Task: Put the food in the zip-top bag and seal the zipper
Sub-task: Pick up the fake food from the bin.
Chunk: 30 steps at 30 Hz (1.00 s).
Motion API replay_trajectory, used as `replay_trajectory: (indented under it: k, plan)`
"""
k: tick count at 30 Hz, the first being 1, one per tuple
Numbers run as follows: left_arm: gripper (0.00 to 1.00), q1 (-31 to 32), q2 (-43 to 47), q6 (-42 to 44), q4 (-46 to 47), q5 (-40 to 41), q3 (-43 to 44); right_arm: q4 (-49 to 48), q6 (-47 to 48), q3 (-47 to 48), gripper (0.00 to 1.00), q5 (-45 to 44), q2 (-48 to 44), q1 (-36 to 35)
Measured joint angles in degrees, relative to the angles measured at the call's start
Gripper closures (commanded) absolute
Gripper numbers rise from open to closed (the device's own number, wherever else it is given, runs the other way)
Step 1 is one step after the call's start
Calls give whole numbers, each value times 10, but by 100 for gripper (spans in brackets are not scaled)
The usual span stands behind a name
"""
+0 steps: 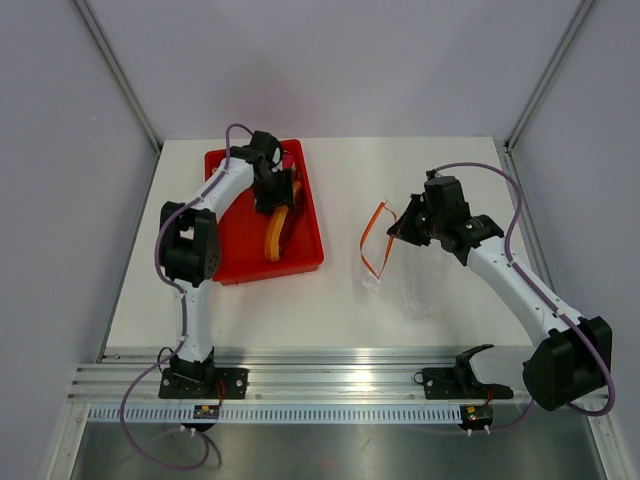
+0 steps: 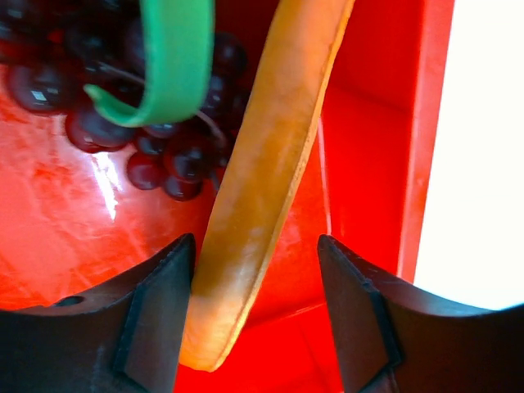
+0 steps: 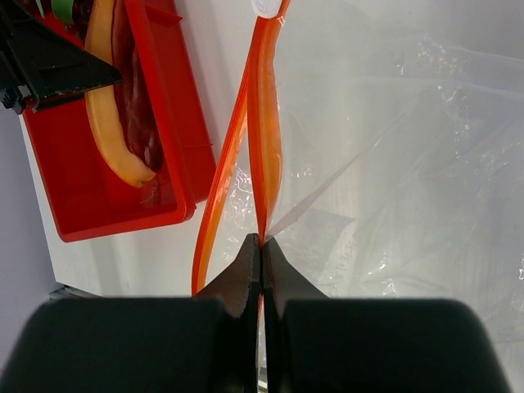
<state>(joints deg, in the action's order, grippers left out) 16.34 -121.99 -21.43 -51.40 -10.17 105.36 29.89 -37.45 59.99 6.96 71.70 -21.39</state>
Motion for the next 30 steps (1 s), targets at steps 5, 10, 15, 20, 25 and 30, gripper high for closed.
replay_trajectory:
  k: [5, 10, 15, 20, 25, 30]
  plan:
    - [41, 7, 0, -4, 1, -10, 0, 0, 0, 0, 100, 0, 0, 0]
    - [46, 14, -1, -11, 1, -9, 3, 0, 0, 0, 100, 0, -1, 0]
    - [58, 27, -40, -14, -14, 10, 69, 0, 0, 0, 100, 0, -1, 0]
    - [91, 36, -56, -17, -19, 31, 91, 0, 1, 0, 100, 0, -5, 0]
    - [100, 40, -52, -12, -31, 45, 102, 1, 2, 0, 100, 1, -6, 0]
    - [100, 40, 46, -8, -12, 69, 33, 3, 2, 0, 100, 3, -6, 0]
